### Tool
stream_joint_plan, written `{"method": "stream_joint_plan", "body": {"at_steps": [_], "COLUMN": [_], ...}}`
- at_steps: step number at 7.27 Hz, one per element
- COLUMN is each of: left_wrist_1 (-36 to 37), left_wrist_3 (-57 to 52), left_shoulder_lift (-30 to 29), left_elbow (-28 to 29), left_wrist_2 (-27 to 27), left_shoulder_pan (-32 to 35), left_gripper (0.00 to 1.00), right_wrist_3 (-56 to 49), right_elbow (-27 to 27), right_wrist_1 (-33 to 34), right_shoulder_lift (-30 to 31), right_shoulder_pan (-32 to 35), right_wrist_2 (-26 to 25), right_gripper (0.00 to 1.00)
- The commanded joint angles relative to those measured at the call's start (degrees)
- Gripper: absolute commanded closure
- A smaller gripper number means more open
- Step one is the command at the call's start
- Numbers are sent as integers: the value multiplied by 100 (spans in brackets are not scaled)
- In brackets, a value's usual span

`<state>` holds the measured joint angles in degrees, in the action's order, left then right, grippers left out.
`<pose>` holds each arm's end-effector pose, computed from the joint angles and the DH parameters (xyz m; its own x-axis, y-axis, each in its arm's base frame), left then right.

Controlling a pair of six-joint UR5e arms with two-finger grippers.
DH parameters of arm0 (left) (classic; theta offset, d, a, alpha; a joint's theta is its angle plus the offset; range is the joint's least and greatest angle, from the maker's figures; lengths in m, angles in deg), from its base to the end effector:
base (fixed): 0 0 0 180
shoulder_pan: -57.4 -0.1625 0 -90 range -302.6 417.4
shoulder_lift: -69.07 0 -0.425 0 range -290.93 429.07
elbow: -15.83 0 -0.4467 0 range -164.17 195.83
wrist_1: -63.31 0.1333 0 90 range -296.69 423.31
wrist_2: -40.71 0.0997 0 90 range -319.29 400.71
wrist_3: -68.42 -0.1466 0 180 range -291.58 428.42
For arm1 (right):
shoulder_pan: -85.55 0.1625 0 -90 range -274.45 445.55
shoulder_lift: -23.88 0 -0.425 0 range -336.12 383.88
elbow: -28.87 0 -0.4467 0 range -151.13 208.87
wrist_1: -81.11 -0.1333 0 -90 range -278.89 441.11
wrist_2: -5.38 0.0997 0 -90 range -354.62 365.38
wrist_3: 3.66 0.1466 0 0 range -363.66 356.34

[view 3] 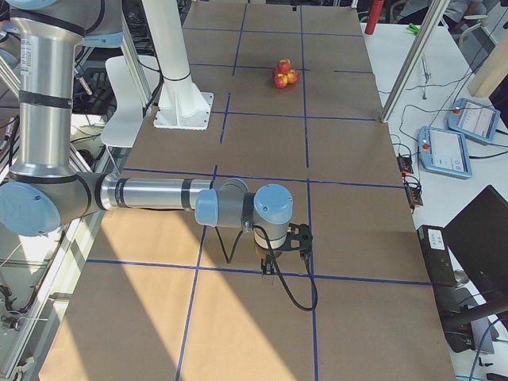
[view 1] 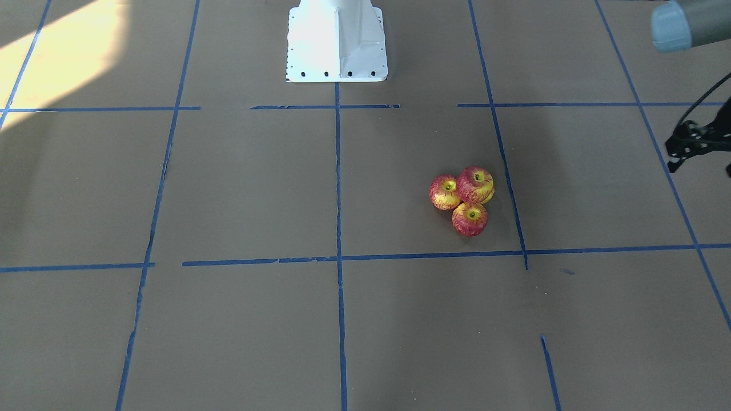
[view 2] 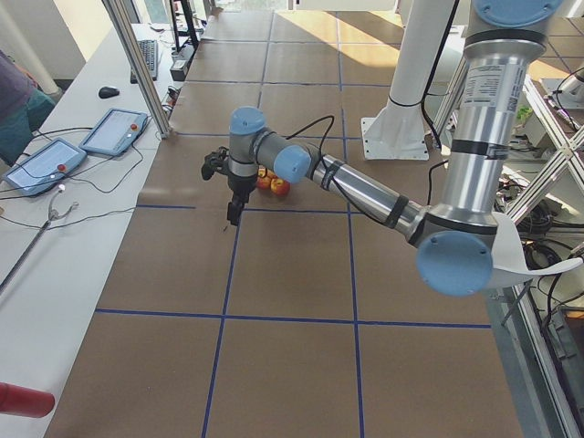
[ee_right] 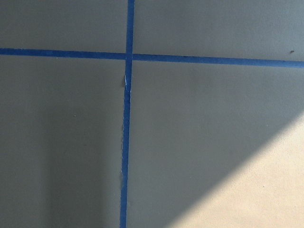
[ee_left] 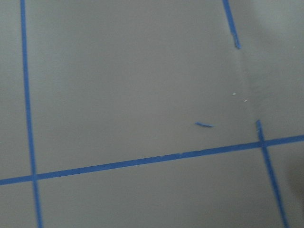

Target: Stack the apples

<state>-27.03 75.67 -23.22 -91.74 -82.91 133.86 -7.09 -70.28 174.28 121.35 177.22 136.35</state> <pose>0.0834 -0.5691 0.5155 0.7864 0.2626 -0.5590 -0.1214 0.9532 0.2770 0.0514 -0.4868 0.6840 0.7546 -0.0208 0.6558 0.0160 0.9998 0.0133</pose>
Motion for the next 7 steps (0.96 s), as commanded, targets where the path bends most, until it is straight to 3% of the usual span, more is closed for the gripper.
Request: {"method": "stream_joint_plan", "body": {"at_steps": [1,3,7], "left_wrist_1": [157,244,148], "left_wrist_3": [-2244,-2456,-2491], "left_shoulder_lift": [500,835,915], "left_elbow": [672,948,887], "left_wrist_2": [-451,-846,-927], "left_shoulder_pan": [1008,1308,1363], "left_gripper": [0,0,0], "right_wrist_3": [0,0,0], "right_elbow": [0,0,0], "right_wrist_1": [0,0,0], "right_shoulder_lift": [0,0,0], "right_shoulder_pan": [0,0,0], "right_wrist_2": [8,8,8], "right_gripper": [0,0,0]}}
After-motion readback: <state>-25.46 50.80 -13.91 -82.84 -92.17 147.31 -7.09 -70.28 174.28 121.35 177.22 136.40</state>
